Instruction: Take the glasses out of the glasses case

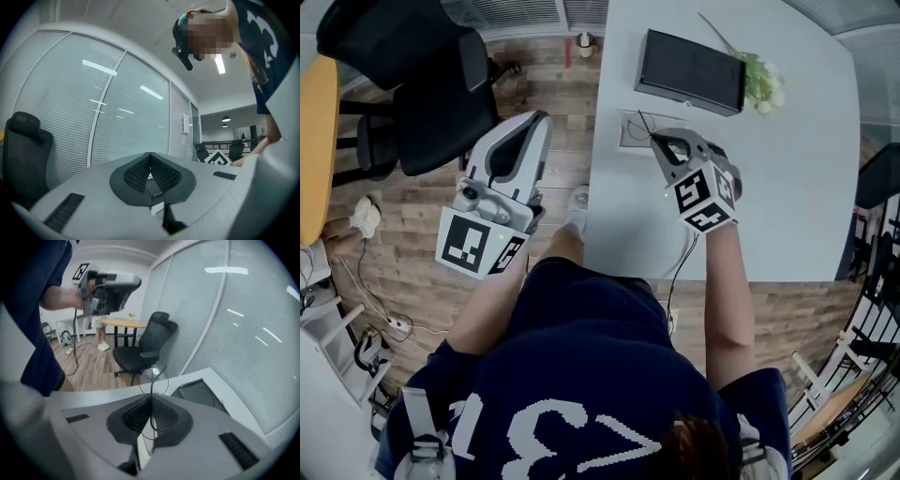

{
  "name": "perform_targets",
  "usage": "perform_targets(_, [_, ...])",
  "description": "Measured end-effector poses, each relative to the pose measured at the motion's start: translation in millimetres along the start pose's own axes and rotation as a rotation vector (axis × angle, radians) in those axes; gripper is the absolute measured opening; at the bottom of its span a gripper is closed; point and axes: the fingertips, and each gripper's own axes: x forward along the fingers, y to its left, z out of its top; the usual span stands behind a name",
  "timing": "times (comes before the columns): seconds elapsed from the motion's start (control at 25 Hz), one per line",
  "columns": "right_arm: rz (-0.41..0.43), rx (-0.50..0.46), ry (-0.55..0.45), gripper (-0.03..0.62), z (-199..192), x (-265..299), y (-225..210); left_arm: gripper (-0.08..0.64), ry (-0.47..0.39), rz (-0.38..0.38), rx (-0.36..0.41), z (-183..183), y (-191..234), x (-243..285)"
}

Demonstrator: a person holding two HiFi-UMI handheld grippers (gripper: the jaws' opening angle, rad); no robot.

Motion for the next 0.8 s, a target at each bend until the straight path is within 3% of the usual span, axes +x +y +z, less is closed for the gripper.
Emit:
perform_targets(0.16, [-0.103,0.144,-0.175,0.025,41.0,-40.1,-17.1,0.014,-0.027,-0.006,0.031,14.9,-1.7,-0.7])
perform_targets(0.4, [-0.227,0.262,-0.222,0.025,39.6,-92.2,-28.1,0.014,-0.045,-0.065,0.044,18.1,-12.9,12.6])
perform_targets(0.6, [-0.331,0.374,-0.169,0.025,-8.6,-133.1,-27.9,0.014,-0.053,-0.185,0.027,12.3,-47.3,36.6])
perform_targets(0.8, [-0.289,0.526,0.005,0.025,-88.4,-120.4,4.0,0.014,-0.024,-0.264,0.01,-1.1,-80.3,51.0])
